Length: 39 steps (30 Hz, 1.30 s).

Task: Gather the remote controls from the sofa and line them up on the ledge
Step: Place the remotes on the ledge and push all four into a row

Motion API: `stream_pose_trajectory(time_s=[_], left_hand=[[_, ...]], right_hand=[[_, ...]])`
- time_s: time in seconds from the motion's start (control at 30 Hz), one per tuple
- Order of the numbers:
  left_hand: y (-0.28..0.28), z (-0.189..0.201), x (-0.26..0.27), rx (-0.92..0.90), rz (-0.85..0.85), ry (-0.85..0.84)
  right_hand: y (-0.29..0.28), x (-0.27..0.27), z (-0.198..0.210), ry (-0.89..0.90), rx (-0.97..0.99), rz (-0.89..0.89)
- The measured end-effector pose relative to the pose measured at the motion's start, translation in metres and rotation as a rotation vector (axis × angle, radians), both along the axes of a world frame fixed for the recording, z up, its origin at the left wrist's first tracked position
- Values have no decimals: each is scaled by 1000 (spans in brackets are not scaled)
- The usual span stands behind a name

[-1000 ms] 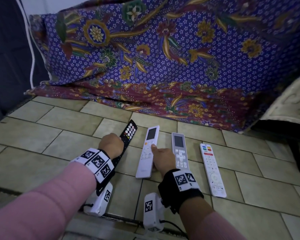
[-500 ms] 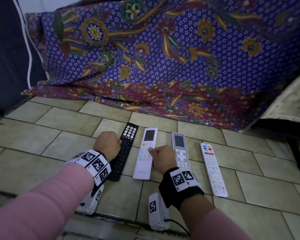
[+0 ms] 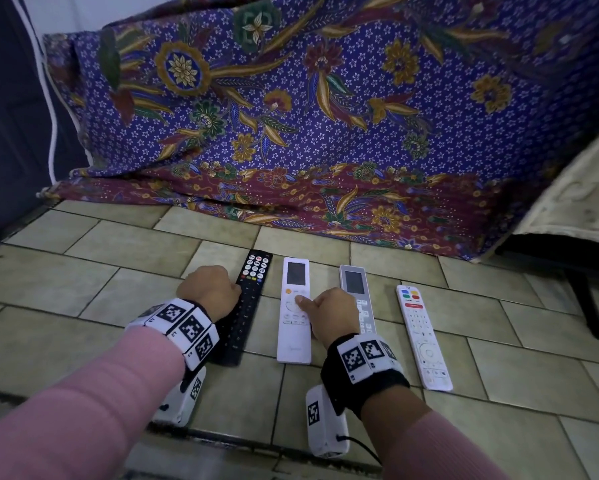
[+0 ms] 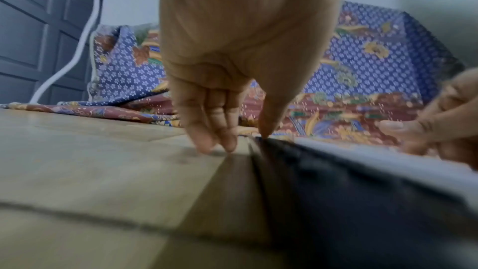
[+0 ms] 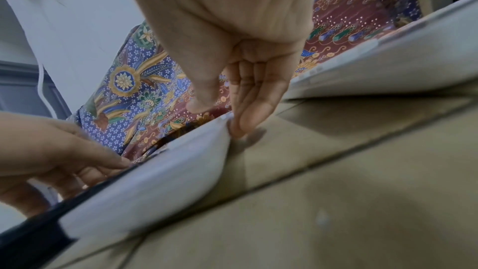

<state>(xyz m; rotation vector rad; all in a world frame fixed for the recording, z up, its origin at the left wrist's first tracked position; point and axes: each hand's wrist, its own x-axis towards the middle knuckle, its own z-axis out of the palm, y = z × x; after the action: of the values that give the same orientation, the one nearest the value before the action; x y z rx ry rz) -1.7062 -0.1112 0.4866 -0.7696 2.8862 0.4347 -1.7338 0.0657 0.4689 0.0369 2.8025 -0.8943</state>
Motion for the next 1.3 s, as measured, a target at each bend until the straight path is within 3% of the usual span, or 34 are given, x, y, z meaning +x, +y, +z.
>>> stream_pose_trajectory(time_s=[0.13,0.27,0.37,0.5,0.6,0.67,0.9,1.3], left_hand=[[8,26,1,-17,-19,86],[53,54,-1,199,-209,156],[101,60,2,303,-431,74],[150,40,9,328,-596,-170],[165,24,12,314,-576,-191],[169,19,12,300,-545,-157],[164,11,12,339,-524,-113],[148,4,15,438,-534,-129]], right_hand=[[12,4,19,35,-58,-29],[48,2,48,170,-70,-7],[85,1,59,231,-23,-73],[135,10,54,17,189,-135],[160,24,42,-128,370,-119],[170,30,30,-162,390,-107],[165,35,9,-105,251,-127],[137,42,14,-57,70,-42]])
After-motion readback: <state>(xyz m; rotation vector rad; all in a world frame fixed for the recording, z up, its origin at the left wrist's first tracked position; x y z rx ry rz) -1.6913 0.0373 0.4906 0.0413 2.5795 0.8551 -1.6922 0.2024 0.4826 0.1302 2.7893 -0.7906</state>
